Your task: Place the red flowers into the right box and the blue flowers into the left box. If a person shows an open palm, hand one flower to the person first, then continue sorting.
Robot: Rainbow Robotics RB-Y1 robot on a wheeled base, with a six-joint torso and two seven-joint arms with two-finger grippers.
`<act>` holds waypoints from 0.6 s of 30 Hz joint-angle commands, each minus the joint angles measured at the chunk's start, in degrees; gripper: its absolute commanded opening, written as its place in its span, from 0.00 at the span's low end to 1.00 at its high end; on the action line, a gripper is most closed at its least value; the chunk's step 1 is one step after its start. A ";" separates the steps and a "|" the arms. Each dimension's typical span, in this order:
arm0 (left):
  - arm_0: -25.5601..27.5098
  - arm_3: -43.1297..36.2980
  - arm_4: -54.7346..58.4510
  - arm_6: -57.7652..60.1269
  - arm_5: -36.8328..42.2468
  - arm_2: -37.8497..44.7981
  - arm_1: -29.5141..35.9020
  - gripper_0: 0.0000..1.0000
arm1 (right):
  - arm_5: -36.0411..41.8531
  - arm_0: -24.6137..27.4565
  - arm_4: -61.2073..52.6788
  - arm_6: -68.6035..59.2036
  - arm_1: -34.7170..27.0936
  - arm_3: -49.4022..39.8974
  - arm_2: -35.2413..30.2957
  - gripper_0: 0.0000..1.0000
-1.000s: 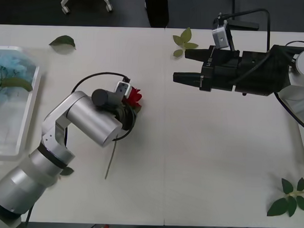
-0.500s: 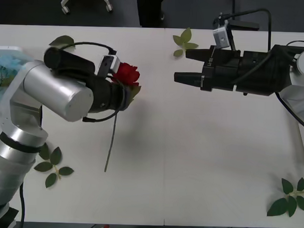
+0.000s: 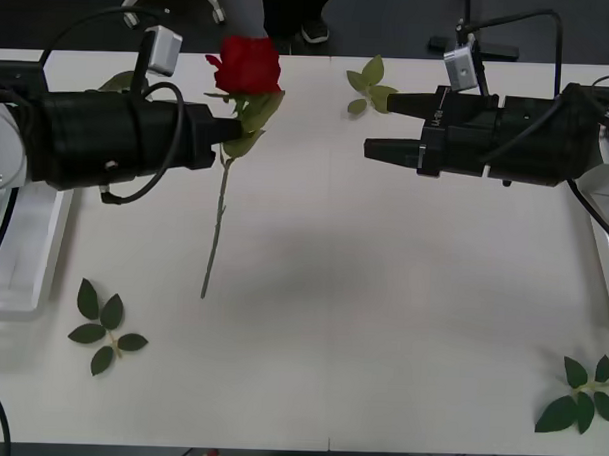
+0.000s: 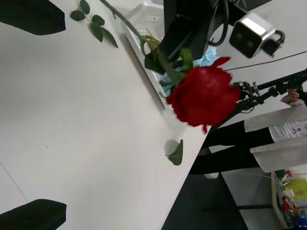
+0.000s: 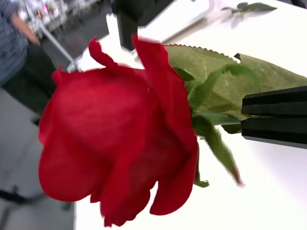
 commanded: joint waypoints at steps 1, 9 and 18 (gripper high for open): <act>1.65 -2.03 9.76 -3.70 -5.17 0.40 3.06 0.00 | 0.80 -0.44 -0.03 0.50 -2.77 0.14 -0.44 1.00; 2.27 -2.12 24.00 -12.58 -12.73 -0.56 3.14 0.00 | 7.48 -0.44 -2.67 -1.35 -3.47 5.68 -0.36 1.00; 2.27 -2.56 26.72 -16.88 -22.13 -4.96 1.03 0.00 | 11.08 0.97 -2.93 -11.37 -3.56 6.38 -0.09 1.00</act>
